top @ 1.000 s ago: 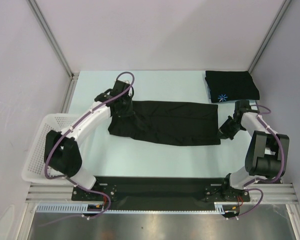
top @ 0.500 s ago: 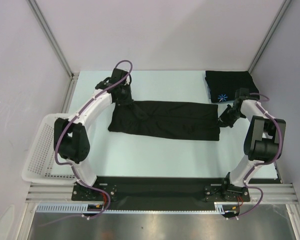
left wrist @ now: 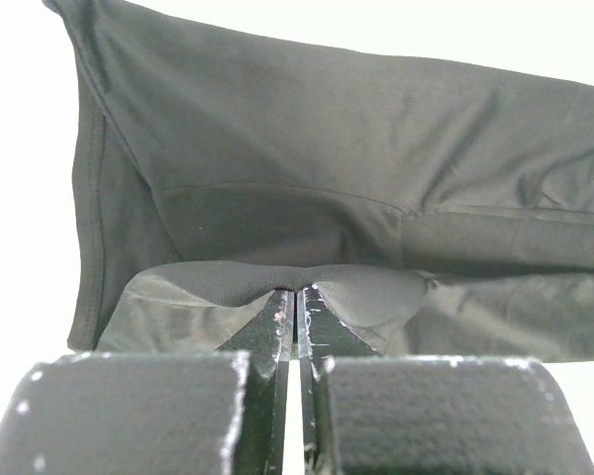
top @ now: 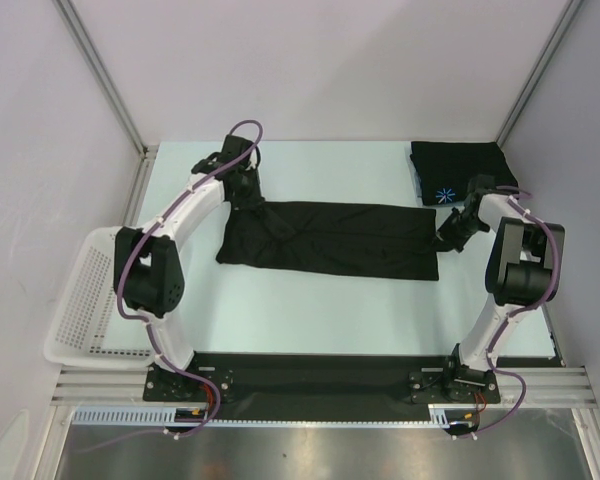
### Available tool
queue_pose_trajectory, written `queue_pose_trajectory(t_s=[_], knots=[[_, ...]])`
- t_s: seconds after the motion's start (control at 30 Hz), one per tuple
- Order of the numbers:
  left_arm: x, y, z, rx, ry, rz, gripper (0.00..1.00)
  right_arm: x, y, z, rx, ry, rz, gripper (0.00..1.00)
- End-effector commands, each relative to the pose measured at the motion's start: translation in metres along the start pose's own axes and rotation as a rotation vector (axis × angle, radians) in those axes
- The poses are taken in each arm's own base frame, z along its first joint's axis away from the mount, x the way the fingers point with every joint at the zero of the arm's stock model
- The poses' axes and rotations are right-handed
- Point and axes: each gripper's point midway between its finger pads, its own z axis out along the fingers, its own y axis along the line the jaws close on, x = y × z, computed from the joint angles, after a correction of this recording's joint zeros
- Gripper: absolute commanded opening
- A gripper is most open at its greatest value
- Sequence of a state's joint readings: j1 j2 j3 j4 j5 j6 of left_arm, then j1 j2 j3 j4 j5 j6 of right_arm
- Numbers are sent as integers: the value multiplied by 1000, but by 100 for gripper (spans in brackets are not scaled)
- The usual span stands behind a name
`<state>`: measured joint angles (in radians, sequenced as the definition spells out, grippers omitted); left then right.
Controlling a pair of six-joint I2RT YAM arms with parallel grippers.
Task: Fold and stack the t-shirts
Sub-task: Fold the tshirt
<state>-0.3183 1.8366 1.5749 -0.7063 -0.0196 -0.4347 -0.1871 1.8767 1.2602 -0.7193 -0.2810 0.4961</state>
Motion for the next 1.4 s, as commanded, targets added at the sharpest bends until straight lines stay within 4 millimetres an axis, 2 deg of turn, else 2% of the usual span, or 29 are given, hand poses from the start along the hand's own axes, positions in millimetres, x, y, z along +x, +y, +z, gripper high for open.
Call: queue_pose_trajectory(t_s=[0.0,0.33,0.77,0.93,1.0,1.03,1.1,1.13,1.2,1.23,1.3,1.33,1.37], knots=[[-15,4,-2,5,-28,0,0,-19,16,-7,-45,-45,-19,0],[-15,15,3,-21,-14,-12,0,-23,20,-1,-54,-39,-13,1],[-22,16,13,-17,-7,-12,1,-36,19,3,-29,-55,-6,2],[-23,18,15,-20,-5,-13,1,-34,15,8,-15,-42,4,5],[-21,12,19,13,10,-4,7,-34,14,9,-12,-40,5,8],[-21,13,21,14,17,-2,18,-34,14,9,-13,-40,5,17],[-19,15,30,-4,35,-1,30,-38,14,7,-20,-48,-4,31],[-19,17,31,-17,43,0,47,-41,14,5,-22,-54,-5,34],[-32,29,26,-104,11,9,69,-53,19,-4,-28,-95,-41,42],[-39,34,20,-133,-10,17,77,-58,22,-9,-31,-113,-58,44],[-49,42,2,-181,-62,28,78,-69,36,-27,-33,-171,-131,49],[-61,39,-24,-160,-135,21,80,-70,43,-34,-40,-188,-156,50],[-43,46,-25,-171,-109,25,80,-62,58,-42,-57,-198,-201,51]])
